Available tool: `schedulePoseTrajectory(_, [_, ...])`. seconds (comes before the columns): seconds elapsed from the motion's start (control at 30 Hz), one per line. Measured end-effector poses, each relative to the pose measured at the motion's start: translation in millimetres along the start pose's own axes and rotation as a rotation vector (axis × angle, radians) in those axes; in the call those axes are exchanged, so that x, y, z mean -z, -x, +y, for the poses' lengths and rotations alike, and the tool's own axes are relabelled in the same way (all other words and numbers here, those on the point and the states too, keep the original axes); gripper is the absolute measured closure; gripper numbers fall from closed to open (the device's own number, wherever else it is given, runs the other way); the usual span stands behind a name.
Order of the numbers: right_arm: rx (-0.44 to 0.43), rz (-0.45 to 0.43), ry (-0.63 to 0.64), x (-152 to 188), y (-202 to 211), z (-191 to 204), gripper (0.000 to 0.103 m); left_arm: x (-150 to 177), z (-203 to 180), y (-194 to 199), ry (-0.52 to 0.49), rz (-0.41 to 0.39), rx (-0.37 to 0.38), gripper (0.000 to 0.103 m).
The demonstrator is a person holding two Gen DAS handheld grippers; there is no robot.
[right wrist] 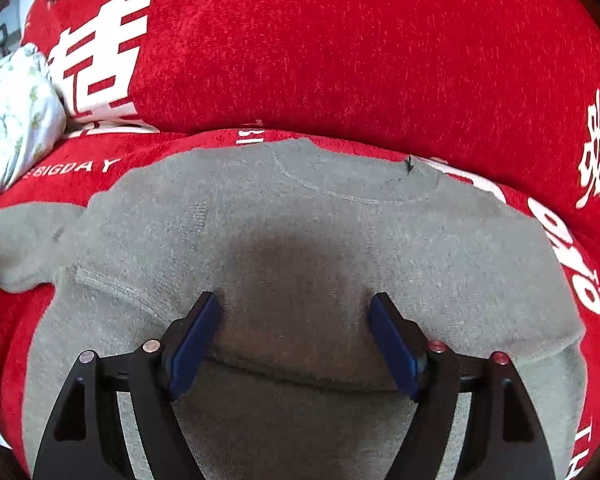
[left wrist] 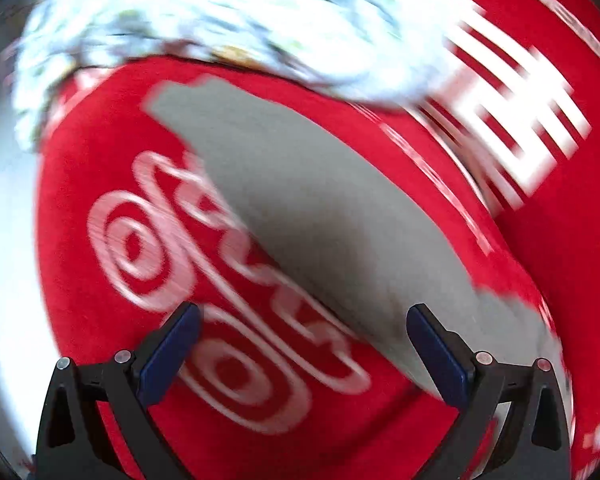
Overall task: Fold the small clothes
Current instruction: 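Release the sleeve with the right tool while the left tool grasps the other sleeve, then fold the other sleeve across the sweater body with the left tool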
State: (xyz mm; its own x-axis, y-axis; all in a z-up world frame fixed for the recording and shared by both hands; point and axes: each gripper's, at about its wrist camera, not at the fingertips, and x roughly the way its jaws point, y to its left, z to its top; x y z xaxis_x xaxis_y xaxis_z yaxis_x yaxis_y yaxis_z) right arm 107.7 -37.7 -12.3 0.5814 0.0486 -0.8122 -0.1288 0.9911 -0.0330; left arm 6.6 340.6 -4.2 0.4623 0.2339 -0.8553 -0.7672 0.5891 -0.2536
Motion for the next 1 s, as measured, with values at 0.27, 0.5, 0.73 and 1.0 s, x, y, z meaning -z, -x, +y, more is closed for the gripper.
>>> schedulePoseTrajectory(0.27, [0.021,-0.006,0.005,6,-1,1,0.019,-71,13,-44,0.048,0.016,-0.13,0.0])
schedulePoseTrajectory(0.5, [0.009,-0.01,-0.007,6,-1,-2,0.019,-91,3,-50,-0.022,-0.039,-0.151,0.067])
schedulePoseTrajectory(0.73, [-0.004,-0.008,-0.016,6,-2,-3,0.019,-105,46,-51,0.14,0.083,0.169,0.093])
schedulePoseTrajectory(1.0, [-0.039,0.002,-0.047,2,3,-9,0.018,-101,6,-10,-0.023,0.001,0.082,0.093])
